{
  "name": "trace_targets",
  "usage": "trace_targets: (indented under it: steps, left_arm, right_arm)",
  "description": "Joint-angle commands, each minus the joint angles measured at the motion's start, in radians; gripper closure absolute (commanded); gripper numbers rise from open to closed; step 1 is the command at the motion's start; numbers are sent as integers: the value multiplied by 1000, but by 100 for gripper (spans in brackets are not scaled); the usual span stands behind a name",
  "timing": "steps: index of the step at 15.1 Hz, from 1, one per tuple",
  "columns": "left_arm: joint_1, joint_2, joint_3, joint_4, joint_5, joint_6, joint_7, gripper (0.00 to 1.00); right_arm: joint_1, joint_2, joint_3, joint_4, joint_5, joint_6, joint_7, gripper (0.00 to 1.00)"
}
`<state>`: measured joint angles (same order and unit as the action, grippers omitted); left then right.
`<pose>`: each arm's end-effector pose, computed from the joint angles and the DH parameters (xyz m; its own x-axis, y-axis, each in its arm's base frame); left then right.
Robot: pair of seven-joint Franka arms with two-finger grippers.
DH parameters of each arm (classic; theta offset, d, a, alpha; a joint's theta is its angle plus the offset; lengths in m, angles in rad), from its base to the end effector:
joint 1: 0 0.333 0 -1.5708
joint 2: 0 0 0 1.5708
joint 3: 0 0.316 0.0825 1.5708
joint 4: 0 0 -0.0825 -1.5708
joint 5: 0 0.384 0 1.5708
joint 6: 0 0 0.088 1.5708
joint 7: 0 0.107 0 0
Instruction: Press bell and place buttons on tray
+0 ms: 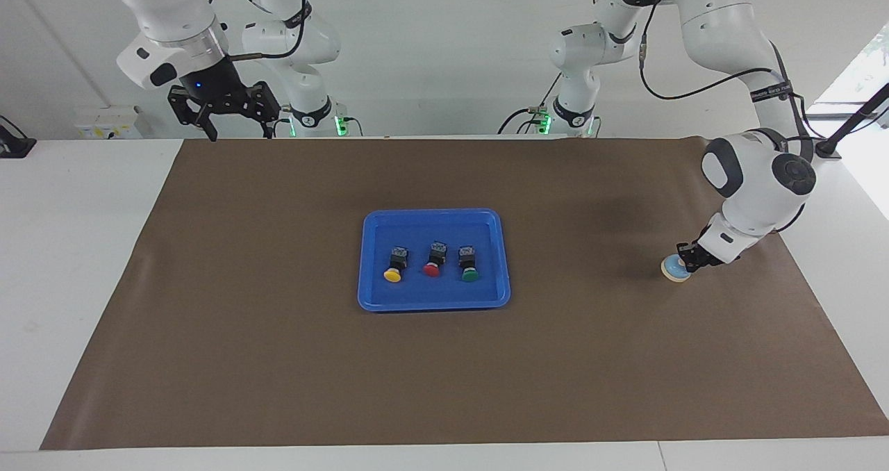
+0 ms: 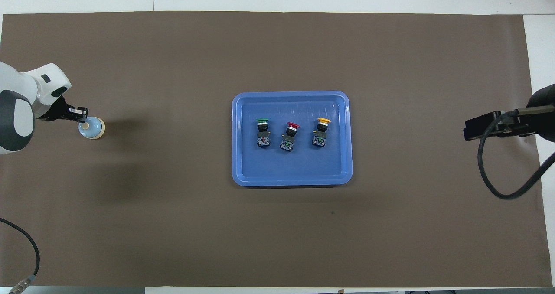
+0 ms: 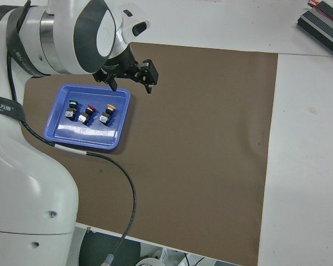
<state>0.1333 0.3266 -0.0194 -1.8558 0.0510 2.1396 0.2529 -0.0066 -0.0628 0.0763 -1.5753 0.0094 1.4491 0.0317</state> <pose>0.6203 0.0739 0.3423 0.9850 -0.1649 -0.0506 -0.1663 -0.9858 -0.0236 0.5207 0.0389 0.6458 0.9972 0.0385 -0.0637 0.0385 -0.9993 -0.0026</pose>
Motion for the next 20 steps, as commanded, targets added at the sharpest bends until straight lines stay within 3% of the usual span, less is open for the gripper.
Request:
trace_targets:
  steps: [1,3,6,7,12,20]
  left_arm:
    - [-20,-12,10,154,12,-215,-15,88]
    - [-27,-49,4,213,10,-335,-17,71]
    - [-69,-106,4,248,10,-434,-23,7]
    - [-70,-125,1,248,9,-451,-33,0]
    - [-70,-218,6,248,-16,-588,-70,0]
    - [-75,-232,6,256,-49,-659,-113,0]
  right_arm:
    - [-15,-22,5,-22,14,-7,-19,0]
    - [-15,-22,5,-22,14,-7,-19,0]
    - [-15,-22,5,-22,14,-7,-19,0]
    - [-15,-22,5,-20,14,-7,-19,0]
    - [-15,-22,5,-22,14,-7,-18,0]
    - [-15,-22,5,-20,14,-7,-19,0]
